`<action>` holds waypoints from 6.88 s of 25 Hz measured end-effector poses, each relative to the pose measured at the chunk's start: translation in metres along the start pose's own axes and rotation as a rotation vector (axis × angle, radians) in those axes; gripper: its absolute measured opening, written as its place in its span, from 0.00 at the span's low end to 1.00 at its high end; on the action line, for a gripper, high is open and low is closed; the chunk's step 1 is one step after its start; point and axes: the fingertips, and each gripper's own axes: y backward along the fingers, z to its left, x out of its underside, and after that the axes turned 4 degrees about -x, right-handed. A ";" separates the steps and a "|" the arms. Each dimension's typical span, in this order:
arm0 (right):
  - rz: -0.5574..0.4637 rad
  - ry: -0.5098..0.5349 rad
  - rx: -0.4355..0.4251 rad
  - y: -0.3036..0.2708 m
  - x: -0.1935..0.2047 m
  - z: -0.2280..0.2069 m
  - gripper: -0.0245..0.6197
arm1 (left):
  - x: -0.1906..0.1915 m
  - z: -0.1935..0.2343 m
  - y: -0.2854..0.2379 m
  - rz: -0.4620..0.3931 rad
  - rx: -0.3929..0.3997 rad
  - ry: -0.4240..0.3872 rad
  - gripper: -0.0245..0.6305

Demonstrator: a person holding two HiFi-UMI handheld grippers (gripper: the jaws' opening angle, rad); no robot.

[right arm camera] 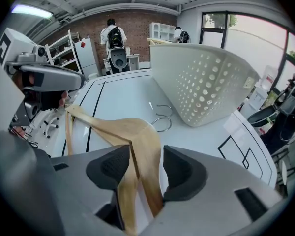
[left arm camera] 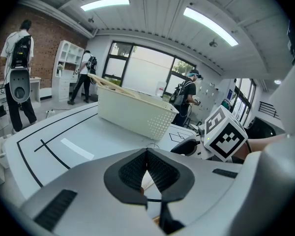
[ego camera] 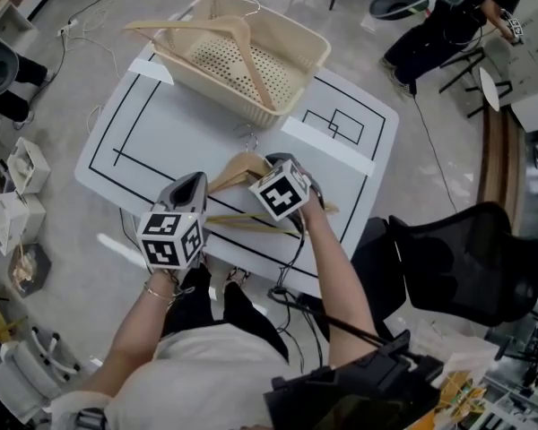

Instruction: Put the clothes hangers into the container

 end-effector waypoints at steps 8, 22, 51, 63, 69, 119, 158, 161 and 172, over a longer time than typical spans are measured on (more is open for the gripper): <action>-0.036 -0.085 -0.098 -0.002 -0.002 0.012 0.33 | 0.006 -0.001 0.003 0.014 0.035 0.009 0.04; -0.085 -0.070 0.106 0.022 -0.010 0.011 0.31 | 0.002 -0.009 0.021 0.009 0.080 -0.001 0.04; -0.418 -0.122 0.318 0.156 -0.142 0.053 0.31 | -0.100 0.004 0.100 -0.209 0.065 -0.074 0.04; -0.463 -0.165 0.397 0.178 -0.219 0.051 0.31 | -0.179 0.037 0.108 -0.308 0.118 -0.122 0.04; -0.509 -0.212 0.429 0.182 -0.260 0.046 0.31 | -0.217 0.057 0.104 -0.332 0.156 -0.144 0.04; -0.543 -0.339 0.147 0.070 -0.333 -0.150 0.31 | -0.252 0.061 -0.109 -0.154 0.062 -0.070 0.04; -0.434 -0.427 0.159 0.011 -0.297 -0.168 0.31 | -0.213 0.107 -0.123 -0.096 -0.045 0.031 0.04; -0.439 -0.424 0.172 0.015 -0.299 -0.161 0.31 | -0.217 0.111 -0.115 -0.111 -0.046 0.035 0.04; -0.493 -0.444 0.242 0.053 -0.293 -0.136 0.31 | -0.228 0.107 -0.071 -0.168 -0.027 0.023 0.04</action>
